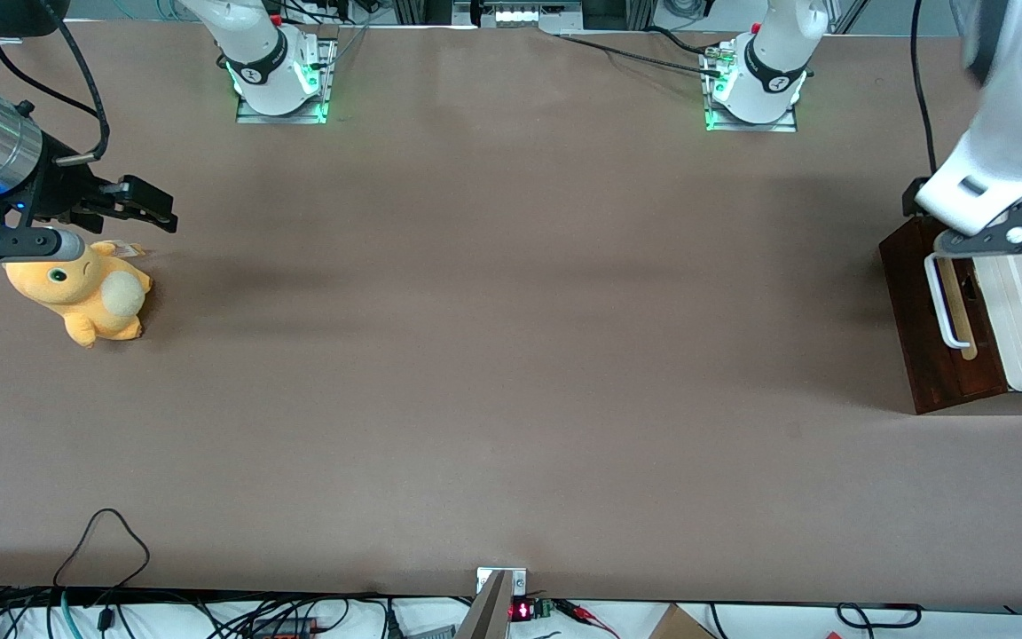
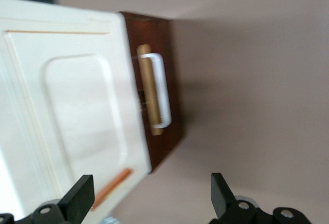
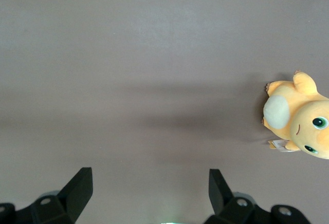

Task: Open lower drawer with left arm only
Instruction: 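Swing the left gripper out and down toward the drawer's white handle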

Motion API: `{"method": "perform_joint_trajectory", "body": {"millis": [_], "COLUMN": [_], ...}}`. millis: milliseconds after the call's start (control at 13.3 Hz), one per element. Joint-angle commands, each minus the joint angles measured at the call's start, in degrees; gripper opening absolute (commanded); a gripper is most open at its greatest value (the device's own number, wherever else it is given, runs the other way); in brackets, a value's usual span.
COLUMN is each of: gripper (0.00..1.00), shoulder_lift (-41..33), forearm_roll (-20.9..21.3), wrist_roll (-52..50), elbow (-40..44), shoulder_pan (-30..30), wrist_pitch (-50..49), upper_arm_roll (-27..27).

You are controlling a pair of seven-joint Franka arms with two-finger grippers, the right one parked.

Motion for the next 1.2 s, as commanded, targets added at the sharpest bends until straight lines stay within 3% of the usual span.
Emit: {"method": "perform_joint_trajectory", "body": {"millis": [0, 300, 450, 600, 1125], "gripper": [1.00, 1.00, 0.99, 0.98, 0.95], "shoulder_lift": [-0.5, 2.8, 3.7, 7.6, 17.1], "forearm_roll": [10.5, 22.6, 28.8, 34.3, 44.0], "wrist_roll": [-12.1, -25.2, -30.8, -34.0, -38.1], "elbow": [-8.4, -18.6, -24.5, -26.0, -25.3], "shoulder_pan": [-0.1, -0.3, -0.4, -0.4, -0.4], "wrist_pitch": [-0.2, 0.9, 6.2, 6.5, 6.4], "upper_arm_roll": [-5.2, -6.9, -6.9, -6.9, -3.6]}}
